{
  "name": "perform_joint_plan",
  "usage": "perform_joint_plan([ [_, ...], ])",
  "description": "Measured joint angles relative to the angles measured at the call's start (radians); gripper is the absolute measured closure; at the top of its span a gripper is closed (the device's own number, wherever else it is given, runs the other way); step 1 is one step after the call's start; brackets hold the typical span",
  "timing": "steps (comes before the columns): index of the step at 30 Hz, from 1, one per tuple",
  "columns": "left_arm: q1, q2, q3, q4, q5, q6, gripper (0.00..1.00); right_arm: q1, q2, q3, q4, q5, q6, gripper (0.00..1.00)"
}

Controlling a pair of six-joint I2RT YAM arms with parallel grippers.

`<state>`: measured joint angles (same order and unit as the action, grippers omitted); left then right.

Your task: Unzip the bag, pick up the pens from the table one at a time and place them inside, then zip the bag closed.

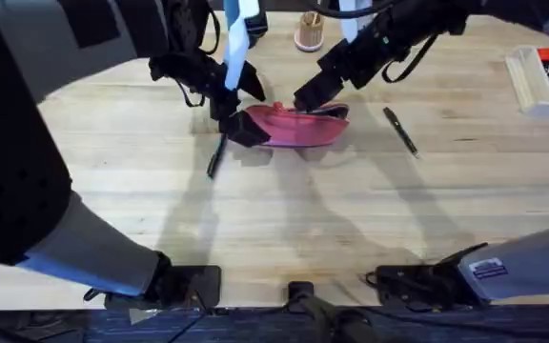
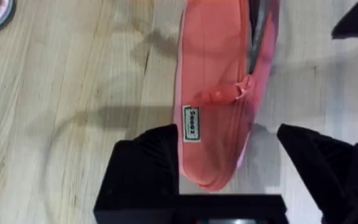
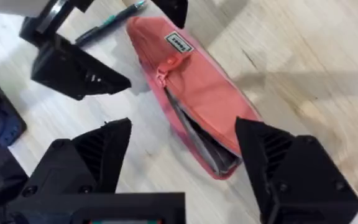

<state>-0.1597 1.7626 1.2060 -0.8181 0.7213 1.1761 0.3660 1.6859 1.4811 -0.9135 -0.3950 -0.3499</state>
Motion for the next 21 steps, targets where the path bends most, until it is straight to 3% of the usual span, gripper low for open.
perform_joint_plan([
  [12,0.002,0.0,0.044,-0.109,0.001,0.002,0.007,0.0,-0.025,0.0,-0.039,0.033,-0.052,0.004],
  [14,0.026,-0.008,0.132,-0.197,0.003,0.003,0.007,0.0,-0.075,0.0,-0.065,0.036,-0.093,0.004],
  [21,0.106,-0.091,0.248,-0.42,0.015,0.003,0.007,0.024,-0.12,0.003,-0.127,0.064,-0.154,0.005],
])
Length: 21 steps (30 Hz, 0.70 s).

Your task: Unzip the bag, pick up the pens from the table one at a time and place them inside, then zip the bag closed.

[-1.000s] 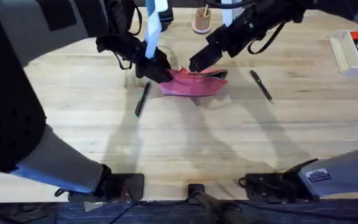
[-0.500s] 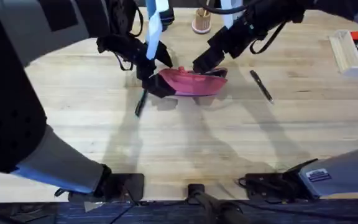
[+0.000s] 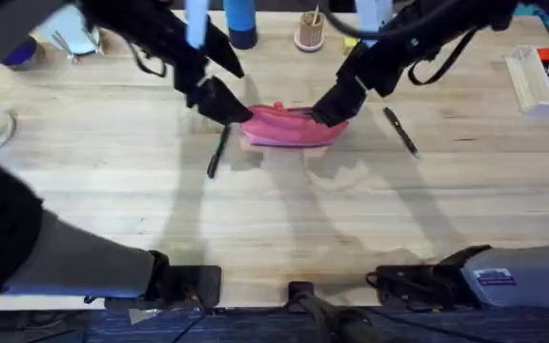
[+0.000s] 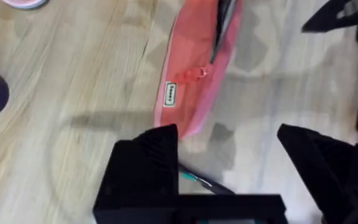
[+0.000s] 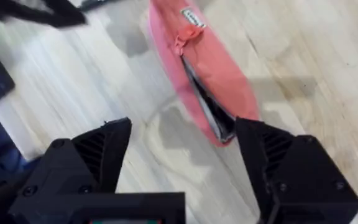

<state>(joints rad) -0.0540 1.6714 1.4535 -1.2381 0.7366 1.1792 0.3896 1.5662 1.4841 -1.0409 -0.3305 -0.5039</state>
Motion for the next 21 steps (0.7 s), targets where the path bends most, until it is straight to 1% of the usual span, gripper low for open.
perform_joint_plan([
  [4,0.053,-0.059,0.016,-0.084,0.029,0.004,0.007,0.045,0.0,0.0,-0.004,0.063,-0.032,0.006],
  [7,0.101,-0.114,0.016,-0.145,0.064,0.03,0.007,0.073,0.0,0.0,-0.004,0.1,-0.064,0.005],
  [12,0.165,-0.224,0.016,-0.202,0.094,0.054,0.007,0.093,0.0,0.0,-0.004,0.129,-0.109,0.005],
  [14,0.176,-0.269,0.016,-0.228,0.101,0.059,0.007,0.094,0.0,0.0,-0.003,0.135,-0.121,0.005],
  [17,0.176,-0.332,0.016,-0.259,0.105,0.064,0.007,0.094,0.0,0.0,0.009,0.143,-0.131,0.005],
  [21,0.176,-0.396,0.016,-0.269,0.102,0.068,0.007,0.094,0.0,0.0,0.047,0.147,-0.134,0.005],
])
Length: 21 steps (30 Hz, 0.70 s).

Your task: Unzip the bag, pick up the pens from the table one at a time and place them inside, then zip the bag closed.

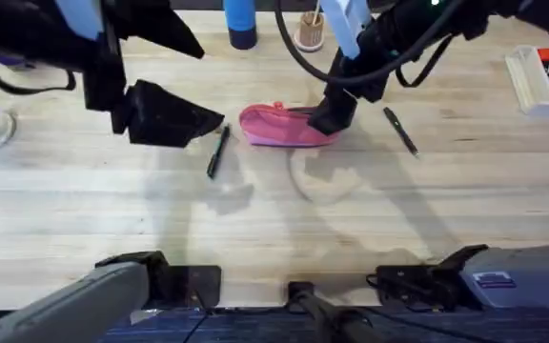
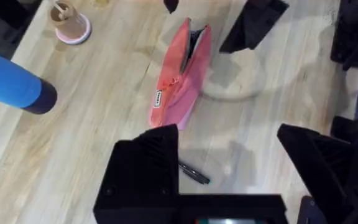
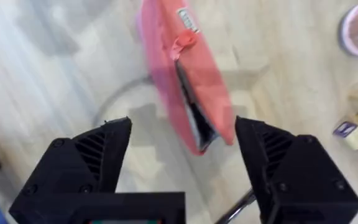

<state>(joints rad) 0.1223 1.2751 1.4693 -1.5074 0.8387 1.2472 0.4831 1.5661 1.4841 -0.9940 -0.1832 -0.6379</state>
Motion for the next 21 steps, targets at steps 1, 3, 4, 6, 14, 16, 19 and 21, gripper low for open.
perform_joint_plan([
  [1,0.0,-0.01,0.0,0.0,-0.002,0.002,0.007,0.0,0.0,0.0,0.016,0.001,-0.001,0.005],
  [3,0.0,-0.027,0.0,0.0,-0.006,0.003,0.007,0.0,0.0,0.0,0.037,0.003,-0.002,0.004],
  [4,0.0,-0.033,0.0,0.0,-0.008,0.003,0.007,0.0,0.0,0.0,0.036,0.004,-0.004,0.004],
  [6,0.0,-0.038,0.0,0.0,-0.013,0.003,0.007,0.0,0.0,0.0,0.036,0.004,-0.006,0.004],
  [14,0.0,-0.038,0.0,0.004,-0.023,0.003,0.007,0.003,0.0,0.0,0.076,0.004,-0.001,0.004],
  [16,0.0,-0.038,0.0,0.004,-0.023,0.003,0.007,0.007,0.0,0.0,0.077,0.004,0.0,0.123],
  [19,0.0,-0.038,0.0,0.004,-0.023,0.003,0.007,0.011,0.0,0.0,0.074,0.004,0.004,0.548],
  [21,0.0,-0.038,0.0,0.004,-0.023,0.003,0.007,0.011,0.0,0.0,0.074,0.004,0.003,0.747],
])
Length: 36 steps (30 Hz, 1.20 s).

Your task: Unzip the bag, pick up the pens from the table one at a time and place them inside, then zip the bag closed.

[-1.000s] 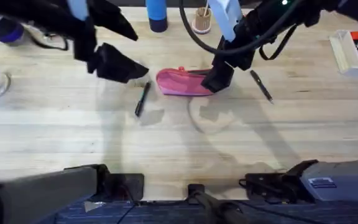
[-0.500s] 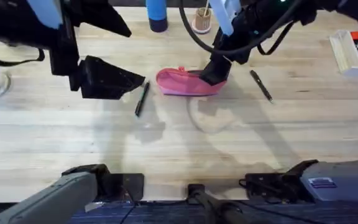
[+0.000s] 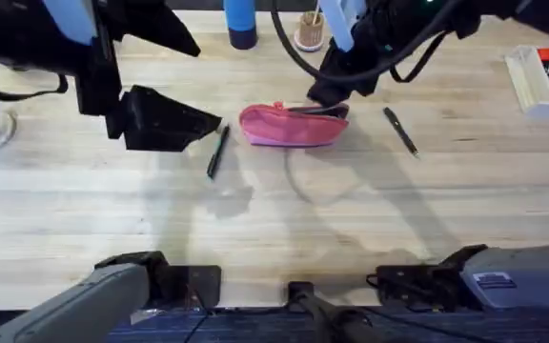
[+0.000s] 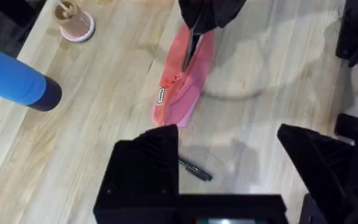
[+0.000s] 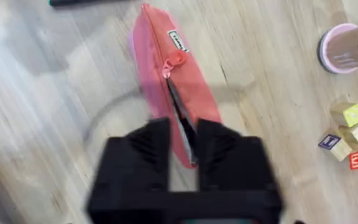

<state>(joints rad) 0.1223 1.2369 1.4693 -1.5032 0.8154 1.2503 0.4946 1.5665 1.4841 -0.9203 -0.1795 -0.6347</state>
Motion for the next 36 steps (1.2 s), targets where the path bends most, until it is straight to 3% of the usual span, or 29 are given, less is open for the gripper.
perform_joint_plan([
  [2,0.0,0.0,0.0,0.0,0.0,0.0,0.007,0.0,0.0,0.0,-0.004,0.0,0.003,0.939],
  [3,0.0,0.0,0.0,0.0,0.0,0.0,0.007,0.0,0.0,0.0,-0.008,0.0,0.002,0.964],
  [13,0.0,0.0,0.0,0.0,0.0,0.0,0.007,0.0,0.0,0.012,-0.086,-0.023,-0.078,0.97],
  [26,0.0,0.0,0.0,0.004,0.0,0.0,0.007,0.0,0.006,0.23,-0.265,-0.031,-0.208,0.97],
  [36,0.0,0.0,0.0,0.004,0.0,0.0,0.008,0.0,0.161,0.234,-0.362,-0.03,-0.416,0.971],
])
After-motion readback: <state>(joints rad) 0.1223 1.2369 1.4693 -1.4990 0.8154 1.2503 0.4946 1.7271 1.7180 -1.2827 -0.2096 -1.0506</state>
